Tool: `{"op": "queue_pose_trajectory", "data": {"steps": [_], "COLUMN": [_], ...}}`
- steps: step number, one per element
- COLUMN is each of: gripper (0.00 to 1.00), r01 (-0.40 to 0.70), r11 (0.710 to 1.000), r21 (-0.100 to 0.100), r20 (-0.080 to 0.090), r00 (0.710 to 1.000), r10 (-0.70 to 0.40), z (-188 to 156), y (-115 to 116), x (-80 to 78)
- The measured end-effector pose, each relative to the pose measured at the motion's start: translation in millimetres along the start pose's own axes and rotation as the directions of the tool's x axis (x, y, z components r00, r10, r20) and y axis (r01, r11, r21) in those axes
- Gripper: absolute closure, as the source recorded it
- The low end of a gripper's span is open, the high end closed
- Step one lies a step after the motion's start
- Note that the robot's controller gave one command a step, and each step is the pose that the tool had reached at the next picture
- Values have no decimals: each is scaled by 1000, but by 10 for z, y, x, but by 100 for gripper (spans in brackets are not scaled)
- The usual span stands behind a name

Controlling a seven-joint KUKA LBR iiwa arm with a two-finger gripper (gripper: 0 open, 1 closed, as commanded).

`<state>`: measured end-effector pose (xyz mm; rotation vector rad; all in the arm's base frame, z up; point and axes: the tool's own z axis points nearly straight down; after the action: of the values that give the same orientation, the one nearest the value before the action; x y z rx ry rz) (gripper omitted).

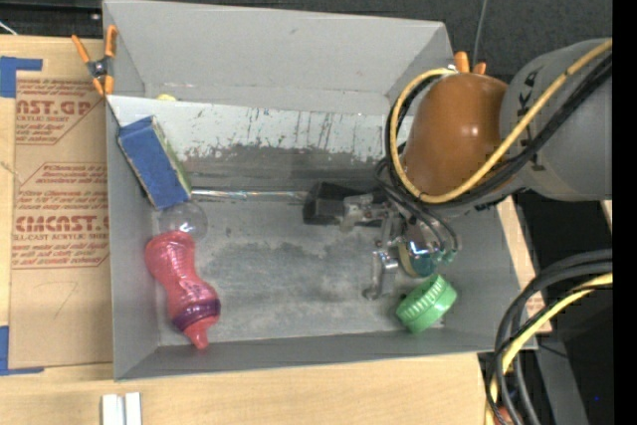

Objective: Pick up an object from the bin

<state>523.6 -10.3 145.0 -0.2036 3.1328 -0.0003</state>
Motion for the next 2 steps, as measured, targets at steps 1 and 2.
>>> {"op": "queue_pose_trajectory", "data": {"steps": [1,2], "gripper": [0,0], "r01": [-18,112], "r11": [1000,994], "r21": [-1,-1], "r20": [5,8], "r00": [1000,994], "r10": [18,-112], "z": [122,-248], "y": [-122,-102], "x": [127,258]}}
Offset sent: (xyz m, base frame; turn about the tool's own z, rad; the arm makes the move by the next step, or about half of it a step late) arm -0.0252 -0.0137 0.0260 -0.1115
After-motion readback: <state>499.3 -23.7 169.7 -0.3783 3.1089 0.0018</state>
